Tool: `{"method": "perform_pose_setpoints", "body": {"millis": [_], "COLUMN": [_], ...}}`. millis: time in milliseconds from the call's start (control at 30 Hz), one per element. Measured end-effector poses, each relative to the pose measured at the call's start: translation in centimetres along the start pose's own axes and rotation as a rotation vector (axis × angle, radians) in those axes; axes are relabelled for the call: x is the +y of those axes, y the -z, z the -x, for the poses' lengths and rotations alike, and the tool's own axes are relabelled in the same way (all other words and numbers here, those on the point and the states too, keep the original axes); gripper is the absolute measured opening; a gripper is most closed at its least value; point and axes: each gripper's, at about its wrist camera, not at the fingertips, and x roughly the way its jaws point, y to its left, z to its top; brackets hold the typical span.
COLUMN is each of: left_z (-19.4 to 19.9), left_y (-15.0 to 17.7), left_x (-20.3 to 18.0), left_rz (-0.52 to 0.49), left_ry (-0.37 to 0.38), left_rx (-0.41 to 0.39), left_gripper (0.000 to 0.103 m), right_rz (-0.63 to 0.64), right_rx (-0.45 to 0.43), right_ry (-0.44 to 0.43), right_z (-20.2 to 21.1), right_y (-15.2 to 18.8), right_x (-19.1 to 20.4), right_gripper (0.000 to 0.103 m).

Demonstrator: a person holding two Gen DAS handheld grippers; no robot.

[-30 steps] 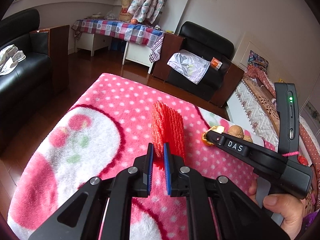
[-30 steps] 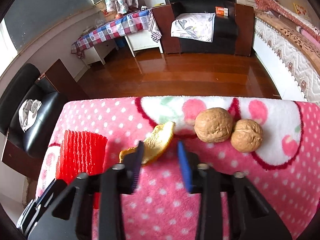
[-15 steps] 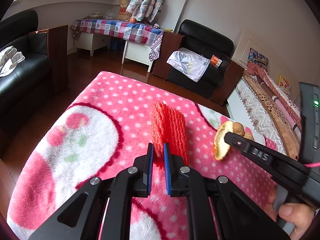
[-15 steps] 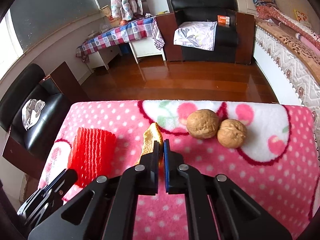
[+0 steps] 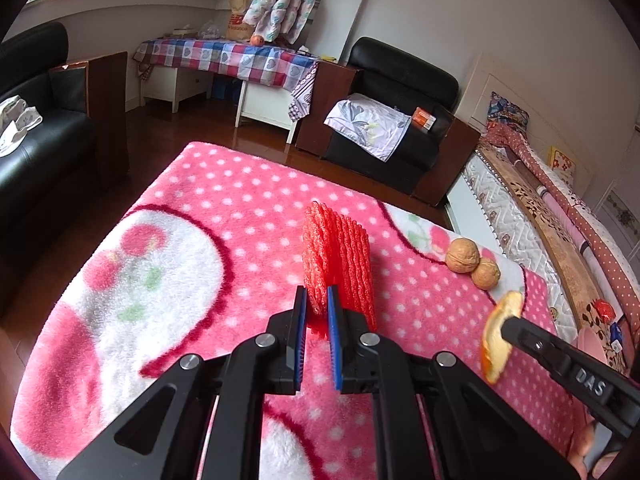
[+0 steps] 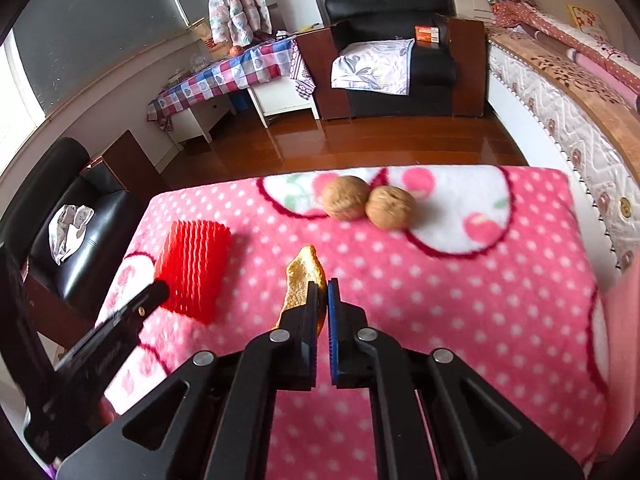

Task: Collect trash
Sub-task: 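Carry the red mesh pad with the left tool while the right tool carries the orange peel to the basin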

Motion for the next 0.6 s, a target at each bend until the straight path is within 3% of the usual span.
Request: {"method": "perform_pose_setpoints", "body": {"millis": [600], "left_z": [0.2], "left_y": [0.6], "left_x": [-1.1], "left_rz": [-0.032], "left_ry": [0.08], "left_rx": [-0.004], "left_gripper": [0.009], "right_rz": [-0.011], "right_rx": [-0.097], "right_ry": [0.082], "right_z": [8.6], "right_y": [5.3], "right_x": [-5.2], "right_gripper": [0.005]}}
